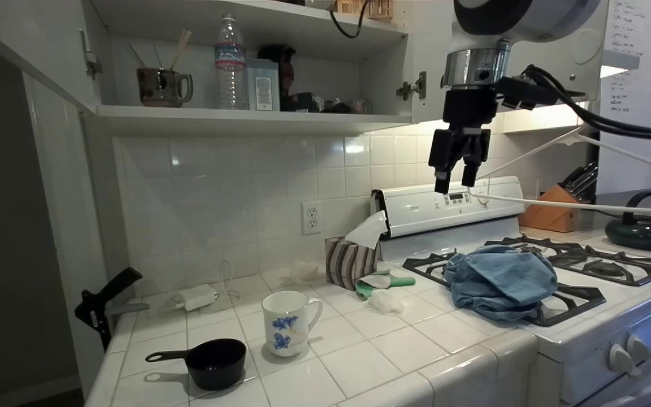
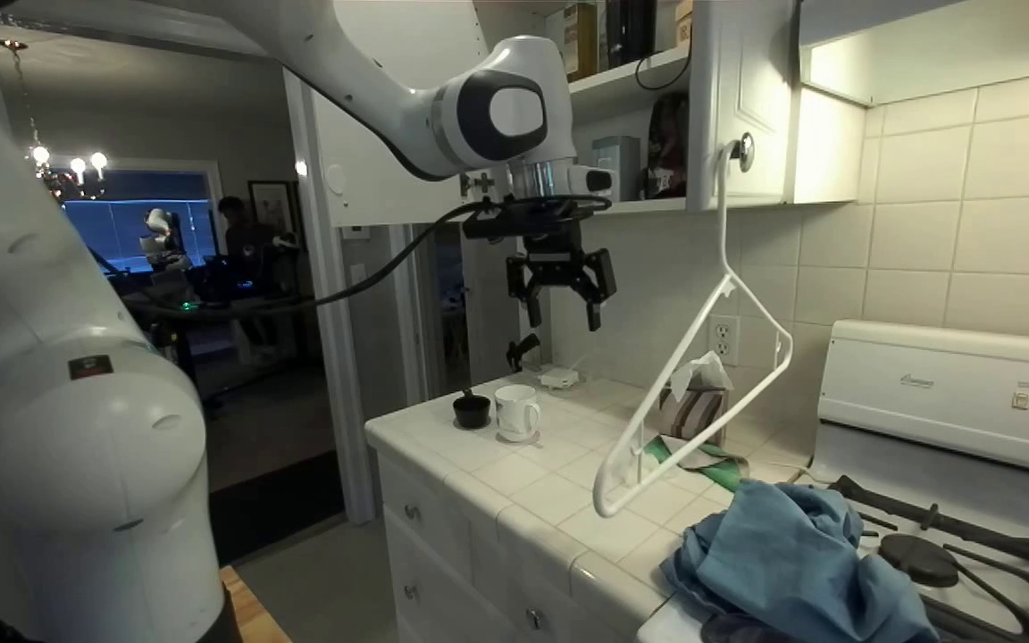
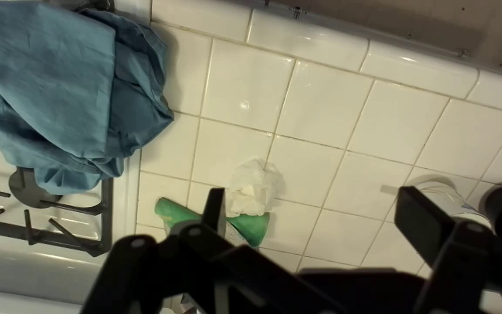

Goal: Remove the green packet from the bottom shelf and place it on the counter.

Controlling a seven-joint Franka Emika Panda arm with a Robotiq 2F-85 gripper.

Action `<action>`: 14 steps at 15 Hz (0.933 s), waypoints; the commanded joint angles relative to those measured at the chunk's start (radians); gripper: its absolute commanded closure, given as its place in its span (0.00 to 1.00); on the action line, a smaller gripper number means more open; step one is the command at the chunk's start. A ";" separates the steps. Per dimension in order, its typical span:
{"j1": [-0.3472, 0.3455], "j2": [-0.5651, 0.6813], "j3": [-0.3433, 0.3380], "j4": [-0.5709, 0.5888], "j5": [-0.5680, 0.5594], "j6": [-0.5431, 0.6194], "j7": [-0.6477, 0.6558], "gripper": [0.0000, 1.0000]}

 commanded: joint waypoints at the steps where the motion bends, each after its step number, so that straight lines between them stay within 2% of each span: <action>1: -0.005 0.000 0.004 0.002 0.002 -0.003 -0.001 0.00; 4: -0.005 0.000 0.004 0.002 0.002 -0.003 -0.001 0.00; 6: 0.011 0.027 -0.002 0.048 0.091 0.001 0.042 0.00; 11: 0.047 0.102 0.032 0.190 0.295 0.083 0.195 0.00; 14: 0.050 0.149 0.057 0.290 0.343 0.176 0.292 0.00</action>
